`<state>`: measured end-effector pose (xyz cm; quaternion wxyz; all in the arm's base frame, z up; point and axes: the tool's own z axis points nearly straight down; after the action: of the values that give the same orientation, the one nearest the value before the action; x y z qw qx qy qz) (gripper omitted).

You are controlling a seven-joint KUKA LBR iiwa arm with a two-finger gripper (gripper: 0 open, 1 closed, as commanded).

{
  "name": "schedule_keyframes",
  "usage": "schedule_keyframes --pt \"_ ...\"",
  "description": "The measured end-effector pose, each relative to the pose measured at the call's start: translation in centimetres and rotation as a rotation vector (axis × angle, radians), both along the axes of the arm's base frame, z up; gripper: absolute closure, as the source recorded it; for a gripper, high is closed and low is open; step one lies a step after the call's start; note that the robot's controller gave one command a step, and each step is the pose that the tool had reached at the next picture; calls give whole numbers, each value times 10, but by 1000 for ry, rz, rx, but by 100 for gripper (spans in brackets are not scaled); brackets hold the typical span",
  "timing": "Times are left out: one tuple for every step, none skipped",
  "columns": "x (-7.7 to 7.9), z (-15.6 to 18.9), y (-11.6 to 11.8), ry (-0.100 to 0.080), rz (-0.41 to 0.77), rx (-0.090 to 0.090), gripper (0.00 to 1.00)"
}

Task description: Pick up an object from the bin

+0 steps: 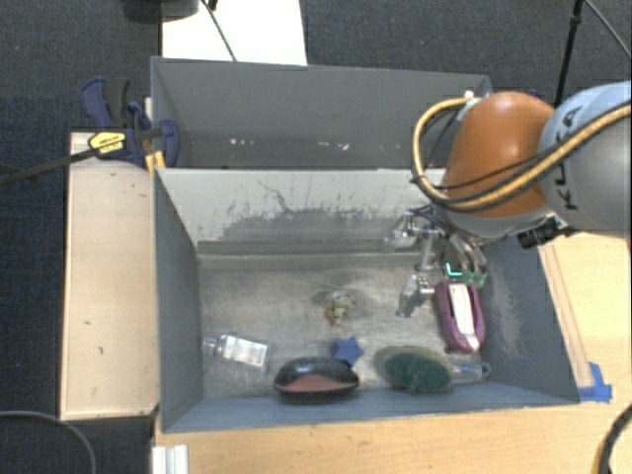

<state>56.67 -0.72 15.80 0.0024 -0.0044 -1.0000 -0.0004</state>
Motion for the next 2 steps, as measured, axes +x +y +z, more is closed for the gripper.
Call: schedule_keyframes --pt "10 126 34 -16 216 0 0" --pt "-39 -39 60 -2 429 2 0"
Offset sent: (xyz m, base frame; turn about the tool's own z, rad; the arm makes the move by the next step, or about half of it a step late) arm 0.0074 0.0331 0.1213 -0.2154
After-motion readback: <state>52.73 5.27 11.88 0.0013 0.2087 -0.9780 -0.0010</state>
